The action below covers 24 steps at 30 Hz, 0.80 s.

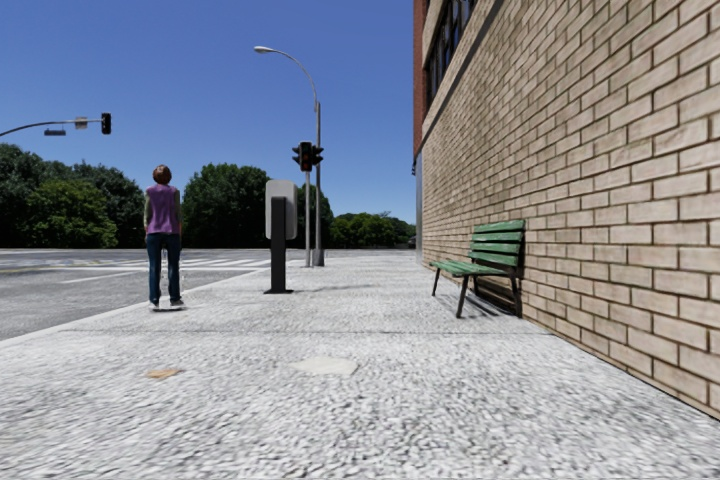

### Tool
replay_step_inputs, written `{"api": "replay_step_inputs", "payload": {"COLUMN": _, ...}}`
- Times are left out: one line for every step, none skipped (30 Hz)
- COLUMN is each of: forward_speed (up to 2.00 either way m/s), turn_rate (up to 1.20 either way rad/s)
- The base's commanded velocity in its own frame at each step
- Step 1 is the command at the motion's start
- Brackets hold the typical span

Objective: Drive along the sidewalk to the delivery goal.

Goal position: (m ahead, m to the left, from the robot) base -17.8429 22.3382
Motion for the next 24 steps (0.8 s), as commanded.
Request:
{"api": "replay_step_inputs", "payload": {"forward_speed": 2.0, "turn_rate": 0.0}}
{"api": "replay_step_inputs", "payload": {"forward_speed": 2.0, "turn_rate": 0.0}}
{"api": "replay_step_inputs", "payload": {"forward_speed": 2.0, "turn_rate": 0.0}}
{"api": "replay_step_inputs", "payload": {"forward_speed": 2.0, "turn_rate": 0.0}}
{"api": "replay_step_inputs", "payload": {"forward_speed": 2.0, "turn_rate": 0.0}}
{"api": "replay_step_inputs", "payload": {"forward_speed": 2.0, "turn_rate": 0.0}}
{"api": "replay_step_inputs", "payload": {"forward_speed": 2.0, "turn_rate": 0.0}}
{"api": "replay_step_inputs", "payload": {"forward_speed": 2.0, "turn_rate": 0.0}}
{"api": "replay_step_inputs", "payload": {"forward_speed": 2.0, "turn_rate": 0.0}}
{"api": "replay_step_inputs", "payload": {"forward_speed": 2.0, "turn_rate": 0.0}}
{"api": "replay_step_inputs", "payload": {"forward_speed": 2.0, "turn_rate": 0.0}}
{"api": "replay_step_inputs", "payload": {"forward_speed": 2.0, "turn_rate": 0.0}}
{"api": "replay_step_inputs", "payload": {"forward_speed": 2.0, "turn_rate": 0.0}}
{"api": "replay_step_inputs", "payload": {"forward_speed": 2.0, "turn_rate": 0.0}}
{"api": "replay_step_inputs", "payload": {"forward_speed": 2.0, "turn_rate": 0.0}}
{"api": "replay_step_inputs", "payload": {"forward_speed": 2.0, "turn_rate": 0.0}}
{"api": "replay_step_inputs", "payload": {"forward_speed": 2.0, "turn_rate": 0.0}}
{"api": "replay_step_inputs", "payload": {"forward_speed": 2.0, "turn_rate": 0.0}}
{"api": "replay_step_inputs", "payload": {"forward_speed": 2.0, "turn_rate": 0.0}}
{"api": "replay_step_inputs", "payload": {"forward_speed": 2.0, "turn_rate": 0.0}}
{"api": "replay_step_inputs", "payload": {"forward_speed": 2.0, "turn_rate": 0.0}}
{"api": "replay_step_inputs", "payload": {"forward_speed": 2.0, "turn_rate": 0.0}}
{"api": "replay_step_inputs", "payload": {"forward_speed": 2.0, "turn_rate": 0.0}}
{"api": "replay_step_inputs", "payload": {"forward_speed": 2.0, "turn_rate": 0.0}}
